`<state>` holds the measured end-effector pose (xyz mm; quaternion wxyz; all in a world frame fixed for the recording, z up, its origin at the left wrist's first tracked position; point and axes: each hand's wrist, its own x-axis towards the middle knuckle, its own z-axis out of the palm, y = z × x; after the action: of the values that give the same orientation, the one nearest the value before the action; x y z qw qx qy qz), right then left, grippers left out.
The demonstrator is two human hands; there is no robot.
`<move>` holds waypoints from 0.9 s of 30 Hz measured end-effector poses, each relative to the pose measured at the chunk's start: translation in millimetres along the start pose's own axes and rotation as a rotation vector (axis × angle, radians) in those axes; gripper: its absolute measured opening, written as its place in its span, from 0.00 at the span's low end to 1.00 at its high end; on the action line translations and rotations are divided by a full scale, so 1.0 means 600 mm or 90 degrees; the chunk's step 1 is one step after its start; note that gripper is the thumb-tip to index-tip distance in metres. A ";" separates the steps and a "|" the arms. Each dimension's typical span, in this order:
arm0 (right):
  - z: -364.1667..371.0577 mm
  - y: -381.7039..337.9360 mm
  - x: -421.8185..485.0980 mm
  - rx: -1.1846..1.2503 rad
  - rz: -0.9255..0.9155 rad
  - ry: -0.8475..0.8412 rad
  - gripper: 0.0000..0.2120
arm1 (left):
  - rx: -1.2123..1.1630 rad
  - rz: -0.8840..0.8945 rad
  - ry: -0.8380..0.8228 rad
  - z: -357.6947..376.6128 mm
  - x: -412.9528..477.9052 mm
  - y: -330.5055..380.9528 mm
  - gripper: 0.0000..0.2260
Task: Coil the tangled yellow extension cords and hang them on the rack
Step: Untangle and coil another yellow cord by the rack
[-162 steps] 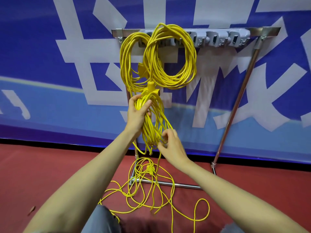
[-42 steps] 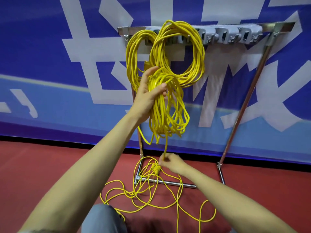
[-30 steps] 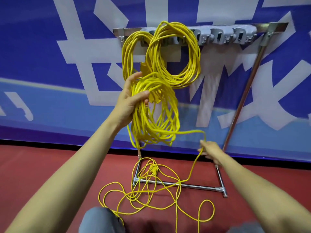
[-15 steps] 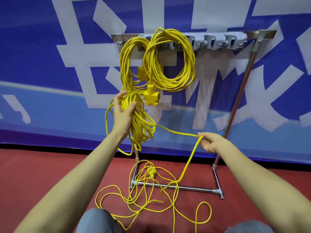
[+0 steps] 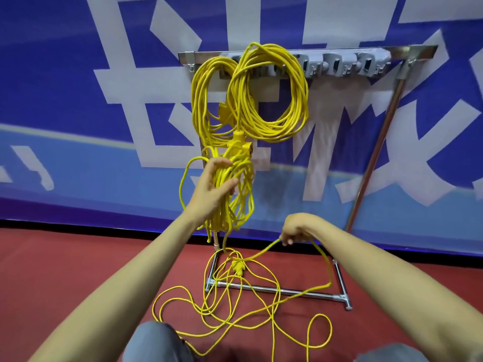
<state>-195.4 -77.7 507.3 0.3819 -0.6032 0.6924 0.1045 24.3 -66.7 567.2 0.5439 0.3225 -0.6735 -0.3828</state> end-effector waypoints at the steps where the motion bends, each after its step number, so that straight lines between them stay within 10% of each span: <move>1: 0.003 -0.004 0.000 0.158 0.004 -0.056 0.15 | -0.009 -0.002 -0.015 0.004 -0.004 0.002 0.13; 5: -0.020 -0.018 0.006 1.116 -0.010 -0.127 0.11 | -0.027 -0.030 -0.060 0.015 -0.019 -0.003 0.13; 8: -0.054 -0.020 0.005 1.490 0.000 0.007 0.09 | -0.019 -0.044 -0.096 0.030 -0.034 -0.016 0.13; 20: -0.081 -0.059 -0.007 1.916 0.086 0.145 0.19 | -0.095 -0.159 -0.082 0.075 -0.057 -0.048 0.15; 27: -0.069 -0.079 -0.037 1.829 0.048 0.181 0.19 | -0.185 -0.228 -0.111 0.083 -0.063 -0.054 0.14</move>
<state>-169.2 -97.5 565.0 0.5730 0.3086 0.2434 -0.7191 -16.1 -42.4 514.9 0.4479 0.3212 -0.5876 -0.5924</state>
